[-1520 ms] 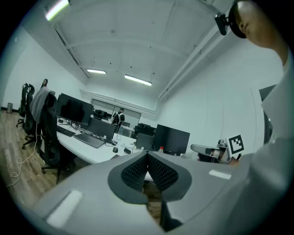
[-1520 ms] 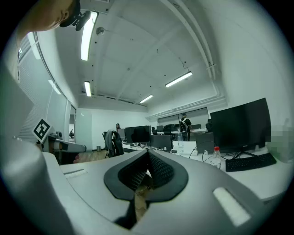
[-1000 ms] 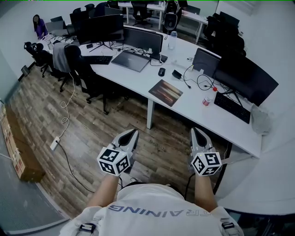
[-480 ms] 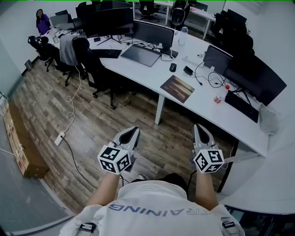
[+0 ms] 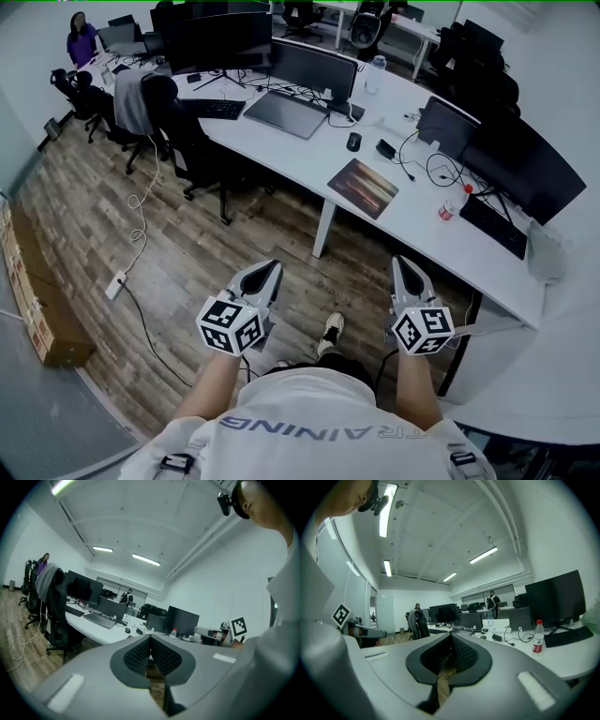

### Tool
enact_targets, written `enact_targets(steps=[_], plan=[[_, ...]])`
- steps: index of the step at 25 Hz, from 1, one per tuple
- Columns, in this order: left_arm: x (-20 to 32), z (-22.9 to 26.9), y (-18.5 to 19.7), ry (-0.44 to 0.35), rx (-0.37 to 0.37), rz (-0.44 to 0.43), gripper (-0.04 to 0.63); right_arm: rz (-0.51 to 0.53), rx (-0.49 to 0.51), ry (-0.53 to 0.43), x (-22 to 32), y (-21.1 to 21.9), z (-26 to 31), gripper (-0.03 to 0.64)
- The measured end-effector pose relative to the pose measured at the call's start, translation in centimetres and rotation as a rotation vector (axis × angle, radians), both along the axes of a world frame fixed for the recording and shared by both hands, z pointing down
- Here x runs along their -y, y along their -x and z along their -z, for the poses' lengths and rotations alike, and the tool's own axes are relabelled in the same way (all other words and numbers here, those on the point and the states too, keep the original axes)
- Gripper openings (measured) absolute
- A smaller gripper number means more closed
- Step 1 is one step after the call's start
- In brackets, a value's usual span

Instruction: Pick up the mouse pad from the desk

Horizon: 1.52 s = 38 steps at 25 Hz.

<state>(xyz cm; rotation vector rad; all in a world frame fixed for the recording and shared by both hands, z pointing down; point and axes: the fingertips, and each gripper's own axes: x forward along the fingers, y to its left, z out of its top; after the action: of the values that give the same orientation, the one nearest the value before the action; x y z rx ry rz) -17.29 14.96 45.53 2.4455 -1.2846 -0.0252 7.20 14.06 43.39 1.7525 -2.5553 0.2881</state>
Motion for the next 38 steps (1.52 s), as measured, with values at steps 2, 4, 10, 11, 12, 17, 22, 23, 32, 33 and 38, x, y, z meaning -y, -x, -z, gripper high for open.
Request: enact_targets(steps=[2, 4, 10, 11, 12, 17, 22, 23, 32, 33, 38], plan=[[1.5, -0.1, -0.3, 0.01, 0.003, 0.007, 0.0, 0.013, -0.003, 0.009, 1.5, 0.0, -0.4, 0.014], [3.1, 0.4, -1.2, 0.007, 0.007, -0.002, 0.0, 0.015, 0.001, 0.013, 3.2, -0.7, -0.3, 0.014], [8.8, 1.1, -4.1, -0.008, 0.02, 0.004, 0.0, 0.025, 0.008, 0.005, 8.8, -3.6, 0.0, 0.014], [9.6, 1.1, -4.9, -0.008, 0.022, 0.001, 0.0, 0.024, 0.012, 0.005, 9.8, -4.4, 0.0, 0.014], [10.5, 1.2, -5.7, -0.009, 0.027, -0.004, 0.0, 0.024, 0.017, 0.006, 10.8, -5.1, 0.0, 0.014], [15.1, 1.7, -9.2, -0.009, 0.036, 0.012, 0.0, 0.037, 0.036, 0.02, 16.0, -8.5, -0.4, 0.014], [18.9, 1.5, -12.8, 0.011, 0.058, 0.022, 0.0, 0.06, -0.019, 0.013, 20.0, -11.2, -0.7, 0.014], [19.5, 1.3, -13.7, 0.015, 0.064, 0.02, 0.0, 0.063, -0.045, 0.01, 20.7, -11.8, -0.9, 0.015], [24.6, -0.4, -20.0, 0.049, 0.089, -0.054, 0.0, 0.012, -0.033, 0.061, 24.4, -17.4, -3.7, 0.014], [25.2, -0.5, -20.4, 0.051, 0.085, -0.063, 0.0, 0.001, -0.032, 0.067, 24.6, -17.8, -3.9, 0.014], [28.0, -0.5, -21.1, 0.049, 0.074, -0.134, 0.0, -0.047, -0.04, 0.101, 25.9, -17.9, -4.3, 0.014]])
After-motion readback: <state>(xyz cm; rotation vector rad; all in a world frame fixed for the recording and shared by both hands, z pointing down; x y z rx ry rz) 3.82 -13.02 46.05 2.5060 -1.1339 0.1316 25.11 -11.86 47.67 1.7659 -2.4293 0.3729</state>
